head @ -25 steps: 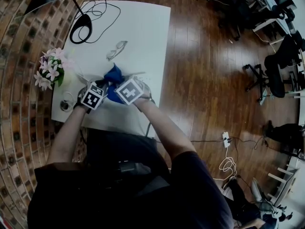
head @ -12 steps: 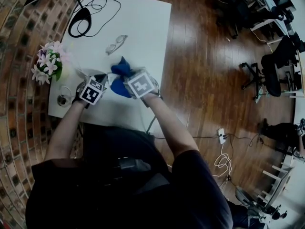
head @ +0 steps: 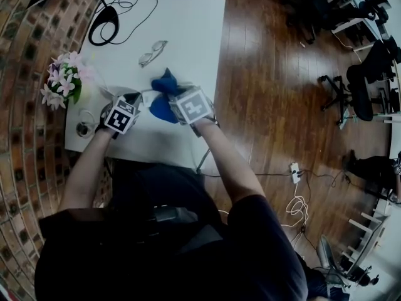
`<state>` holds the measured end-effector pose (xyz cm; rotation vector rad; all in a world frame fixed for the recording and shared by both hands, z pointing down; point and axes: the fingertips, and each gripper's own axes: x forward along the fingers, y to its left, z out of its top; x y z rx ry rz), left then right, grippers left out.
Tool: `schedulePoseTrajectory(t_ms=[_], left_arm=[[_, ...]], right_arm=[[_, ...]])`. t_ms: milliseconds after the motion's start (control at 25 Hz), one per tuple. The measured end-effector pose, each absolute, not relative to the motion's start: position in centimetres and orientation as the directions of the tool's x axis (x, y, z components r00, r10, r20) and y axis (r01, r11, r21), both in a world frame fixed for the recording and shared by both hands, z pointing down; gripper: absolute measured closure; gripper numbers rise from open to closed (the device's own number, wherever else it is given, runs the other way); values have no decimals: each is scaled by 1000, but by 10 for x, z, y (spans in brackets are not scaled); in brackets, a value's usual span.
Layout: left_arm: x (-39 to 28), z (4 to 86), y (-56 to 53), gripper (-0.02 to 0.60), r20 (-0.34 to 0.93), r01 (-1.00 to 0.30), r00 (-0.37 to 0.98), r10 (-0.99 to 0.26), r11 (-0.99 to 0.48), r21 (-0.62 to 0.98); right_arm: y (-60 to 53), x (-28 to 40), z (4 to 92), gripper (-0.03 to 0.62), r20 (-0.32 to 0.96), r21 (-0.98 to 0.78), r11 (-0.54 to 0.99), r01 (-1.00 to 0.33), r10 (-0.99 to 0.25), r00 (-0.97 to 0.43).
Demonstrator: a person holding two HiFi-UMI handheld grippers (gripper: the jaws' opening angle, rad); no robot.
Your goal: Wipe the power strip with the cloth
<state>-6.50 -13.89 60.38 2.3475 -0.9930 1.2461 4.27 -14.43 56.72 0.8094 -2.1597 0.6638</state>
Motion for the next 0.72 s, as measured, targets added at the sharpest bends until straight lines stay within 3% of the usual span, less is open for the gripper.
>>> schedulePoseTrajectory(t_ms=[720], left_arm=[[-65,608,-138,571,852,-701,346,-394,-712,-45]], right_arm=[[-144,50,567,536,766,-208,663,-719,-346,-542]])
